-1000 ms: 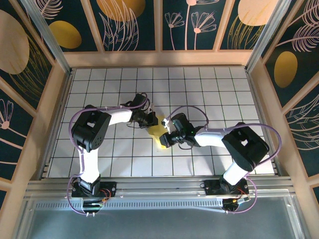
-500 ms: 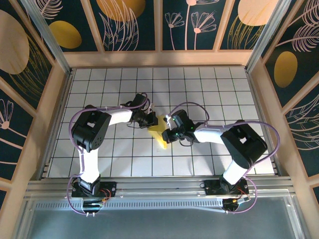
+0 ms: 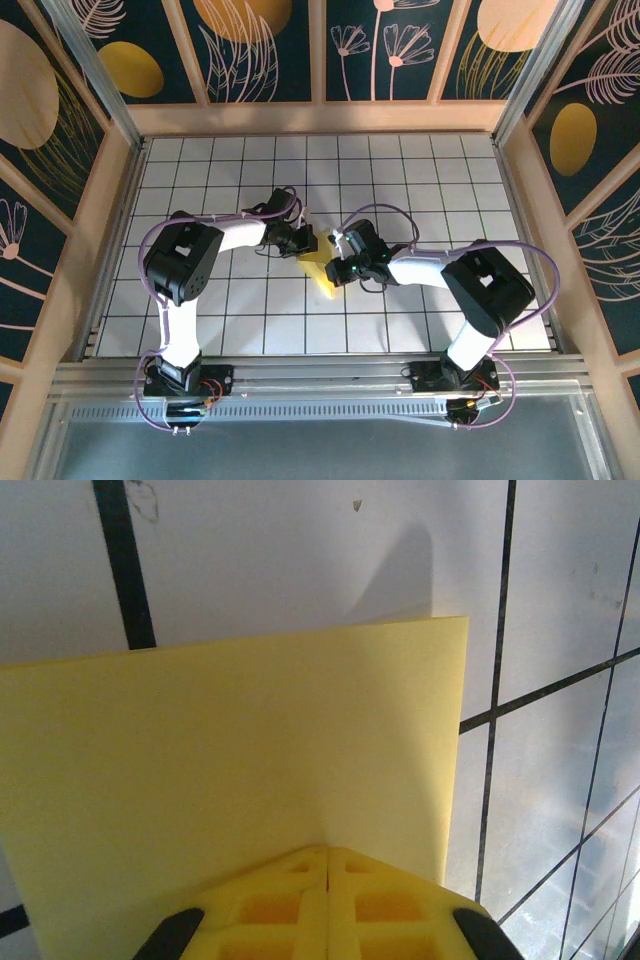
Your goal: Fold a paper plane with a square sheet of paper (fold left side to right side)
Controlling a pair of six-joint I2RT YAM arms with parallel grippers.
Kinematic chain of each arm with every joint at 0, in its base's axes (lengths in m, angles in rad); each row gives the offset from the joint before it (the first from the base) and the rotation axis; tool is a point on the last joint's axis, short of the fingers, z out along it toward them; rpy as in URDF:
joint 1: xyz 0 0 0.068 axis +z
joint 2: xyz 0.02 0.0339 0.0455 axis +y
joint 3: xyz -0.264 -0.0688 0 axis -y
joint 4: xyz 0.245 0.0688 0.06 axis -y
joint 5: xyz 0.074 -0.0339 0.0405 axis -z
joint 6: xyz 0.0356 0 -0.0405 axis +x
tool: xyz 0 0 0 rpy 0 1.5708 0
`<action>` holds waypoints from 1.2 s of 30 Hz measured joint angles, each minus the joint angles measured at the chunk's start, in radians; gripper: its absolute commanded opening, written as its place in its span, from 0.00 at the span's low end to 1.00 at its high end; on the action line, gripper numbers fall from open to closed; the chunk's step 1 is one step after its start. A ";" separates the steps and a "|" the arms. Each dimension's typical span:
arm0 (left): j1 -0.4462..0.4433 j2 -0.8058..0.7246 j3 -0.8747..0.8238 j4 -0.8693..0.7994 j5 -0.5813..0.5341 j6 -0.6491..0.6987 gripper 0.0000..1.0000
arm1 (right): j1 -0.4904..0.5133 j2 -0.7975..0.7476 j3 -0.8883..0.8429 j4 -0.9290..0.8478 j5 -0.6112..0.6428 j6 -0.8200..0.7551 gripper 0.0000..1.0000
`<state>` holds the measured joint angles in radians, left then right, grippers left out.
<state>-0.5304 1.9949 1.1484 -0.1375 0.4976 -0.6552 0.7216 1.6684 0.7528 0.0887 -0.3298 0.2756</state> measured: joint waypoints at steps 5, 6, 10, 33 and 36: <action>0.000 0.000 0.000 0.000 0.000 0.000 0.06 | -0.001 0.010 0.000 -0.007 0.005 0.000 0.00; 0.000 0.000 0.000 0.000 0.000 0.000 0.06 | -0.001 0.010 0.000 -0.011 0.008 0.000 0.00; 0.000 0.000 0.000 0.000 0.000 0.000 0.06 | -0.001 0.010 0.000 -0.015 0.019 0.000 0.00; 0.000 0.000 0.000 0.000 0.000 0.000 0.06 | -0.001 0.019 0.020 -0.035 0.042 -0.004 0.00; 0.000 0.000 0.000 0.000 0.000 0.000 0.06 | -0.001 0.024 0.021 -0.035 0.042 -0.004 0.00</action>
<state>-0.5304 1.9949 1.1484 -0.1375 0.4973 -0.6552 0.7204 1.6920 0.7734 0.0540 -0.2882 0.2718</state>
